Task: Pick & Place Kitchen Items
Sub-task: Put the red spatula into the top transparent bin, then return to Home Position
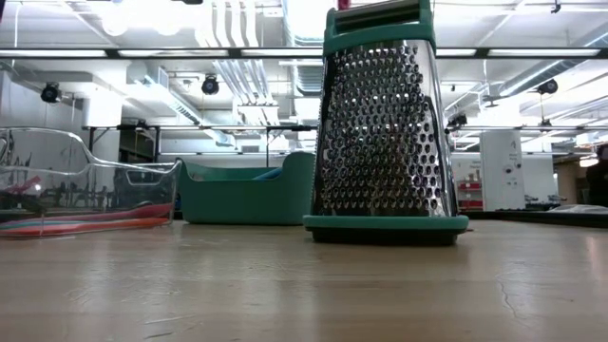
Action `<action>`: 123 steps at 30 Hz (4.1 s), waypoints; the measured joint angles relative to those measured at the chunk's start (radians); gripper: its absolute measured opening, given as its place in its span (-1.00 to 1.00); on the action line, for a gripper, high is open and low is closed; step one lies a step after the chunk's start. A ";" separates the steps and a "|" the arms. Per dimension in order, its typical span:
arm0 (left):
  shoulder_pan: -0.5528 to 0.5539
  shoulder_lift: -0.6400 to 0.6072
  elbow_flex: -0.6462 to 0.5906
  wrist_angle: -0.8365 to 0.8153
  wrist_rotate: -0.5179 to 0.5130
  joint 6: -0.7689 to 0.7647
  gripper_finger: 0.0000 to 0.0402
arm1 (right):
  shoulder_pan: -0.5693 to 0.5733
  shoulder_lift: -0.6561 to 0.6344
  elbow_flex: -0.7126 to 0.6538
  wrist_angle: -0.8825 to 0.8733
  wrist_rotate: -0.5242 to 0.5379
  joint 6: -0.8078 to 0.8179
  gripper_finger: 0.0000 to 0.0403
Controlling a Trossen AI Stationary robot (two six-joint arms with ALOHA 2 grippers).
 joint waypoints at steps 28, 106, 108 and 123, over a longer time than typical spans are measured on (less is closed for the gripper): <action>0.001 -0.002 0.002 -0.058 -0.110 -0.009 -0.25 | 0.221 0.423 0.255 0.144 -0.050 -0.056 -0.89; -0.039 -0.562 0.022 -1.937 -0.121 -1.512 -0.36 | 0.256 0.295 0.248 -0.468 0.032 -0.017 0.05; -0.039 -0.564 0.023 -1.833 -0.176 -1.408 -0.36 | 0.257 0.295 0.248 -0.468 0.030 -0.010 -0.12; -0.015 -0.578 -0.051 -0.731 -0.012 -0.161 -0.97 | 0.222 0.071 0.215 -0.508 0.032 -0.174 -0.96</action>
